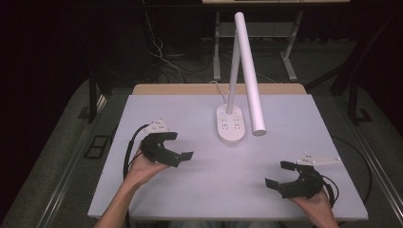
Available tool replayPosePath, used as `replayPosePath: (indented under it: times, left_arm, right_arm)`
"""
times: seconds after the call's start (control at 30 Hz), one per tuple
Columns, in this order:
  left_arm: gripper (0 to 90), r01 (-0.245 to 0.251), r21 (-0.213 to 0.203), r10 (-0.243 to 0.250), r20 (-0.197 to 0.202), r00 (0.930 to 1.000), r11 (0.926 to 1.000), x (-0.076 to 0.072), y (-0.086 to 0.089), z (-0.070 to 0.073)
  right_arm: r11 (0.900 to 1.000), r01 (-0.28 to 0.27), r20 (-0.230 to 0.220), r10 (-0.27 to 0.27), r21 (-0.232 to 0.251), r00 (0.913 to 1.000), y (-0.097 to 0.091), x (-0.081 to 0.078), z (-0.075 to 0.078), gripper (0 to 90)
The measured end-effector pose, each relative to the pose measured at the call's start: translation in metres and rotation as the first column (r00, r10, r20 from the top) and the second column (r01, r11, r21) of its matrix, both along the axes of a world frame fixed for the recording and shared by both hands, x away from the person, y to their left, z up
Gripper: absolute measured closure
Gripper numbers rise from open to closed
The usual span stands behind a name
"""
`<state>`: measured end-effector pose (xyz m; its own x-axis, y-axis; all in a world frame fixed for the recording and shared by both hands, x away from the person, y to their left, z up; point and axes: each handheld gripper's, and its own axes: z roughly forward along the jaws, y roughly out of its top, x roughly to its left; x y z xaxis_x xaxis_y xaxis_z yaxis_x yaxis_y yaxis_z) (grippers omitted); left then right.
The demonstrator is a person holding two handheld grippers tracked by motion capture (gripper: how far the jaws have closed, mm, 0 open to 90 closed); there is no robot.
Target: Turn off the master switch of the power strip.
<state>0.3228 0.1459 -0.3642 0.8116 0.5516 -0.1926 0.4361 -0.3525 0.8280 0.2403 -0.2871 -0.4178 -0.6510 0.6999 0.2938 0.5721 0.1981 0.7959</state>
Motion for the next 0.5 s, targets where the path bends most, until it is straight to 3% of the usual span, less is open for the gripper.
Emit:
replayPosePath:
  times: [0.5]
  left_arm:
    - [0.0, 0.021, 0.021, -0.021, -0.001, 0.9998, 0.9996, 0.024, -0.011, 0.017]
  right_arm:
    - [1.0000, 0.006, -0.009, -0.006, 0.005, 0.9999, -0.001, 0.000, 0.000, 0.0]
